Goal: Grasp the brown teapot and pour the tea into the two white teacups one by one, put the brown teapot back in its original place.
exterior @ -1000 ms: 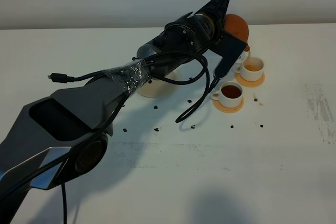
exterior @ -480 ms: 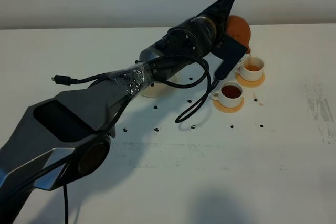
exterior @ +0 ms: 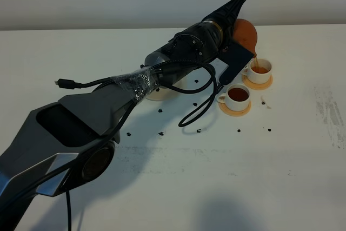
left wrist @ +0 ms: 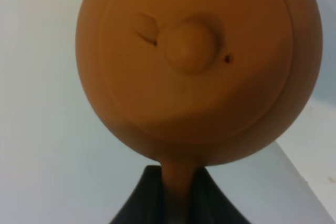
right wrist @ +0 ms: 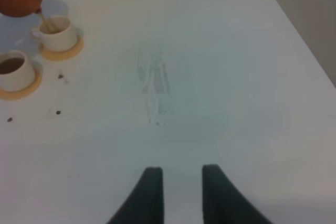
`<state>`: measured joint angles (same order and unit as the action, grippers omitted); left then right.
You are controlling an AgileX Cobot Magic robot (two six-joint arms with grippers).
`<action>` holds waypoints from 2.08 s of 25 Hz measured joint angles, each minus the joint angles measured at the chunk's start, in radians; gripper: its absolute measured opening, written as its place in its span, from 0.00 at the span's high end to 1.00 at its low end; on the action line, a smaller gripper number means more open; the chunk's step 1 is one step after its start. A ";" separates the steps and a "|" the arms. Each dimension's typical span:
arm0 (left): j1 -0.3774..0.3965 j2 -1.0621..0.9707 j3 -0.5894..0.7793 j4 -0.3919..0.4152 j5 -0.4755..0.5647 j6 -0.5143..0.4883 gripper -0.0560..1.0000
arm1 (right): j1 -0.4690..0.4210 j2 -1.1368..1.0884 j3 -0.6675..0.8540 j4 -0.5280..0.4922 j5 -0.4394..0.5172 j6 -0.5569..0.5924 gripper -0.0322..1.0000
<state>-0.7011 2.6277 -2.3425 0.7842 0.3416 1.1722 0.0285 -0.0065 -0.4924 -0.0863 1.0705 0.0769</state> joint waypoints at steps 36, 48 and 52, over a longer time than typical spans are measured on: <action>-0.001 0.000 0.000 0.066 -0.065 0.077 0.87 | 0.000 0.000 0.000 0.000 0.000 0.000 0.76; -0.002 0.000 0.000 0.085 -0.084 0.077 0.87 | 0.000 0.000 0.000 0.000 0.000 0.000 0.76; -0.002 0.000 0.000 0.052 -0.078 0.076 0.87 | 0.000 0.000 0.000 0.000 0.000 0.000 0.76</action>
<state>-0.7031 2.6277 -2.3425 0.8367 0.2631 1.2486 0.0285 -0.0065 -0.4924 -0.0863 1.0705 0.0769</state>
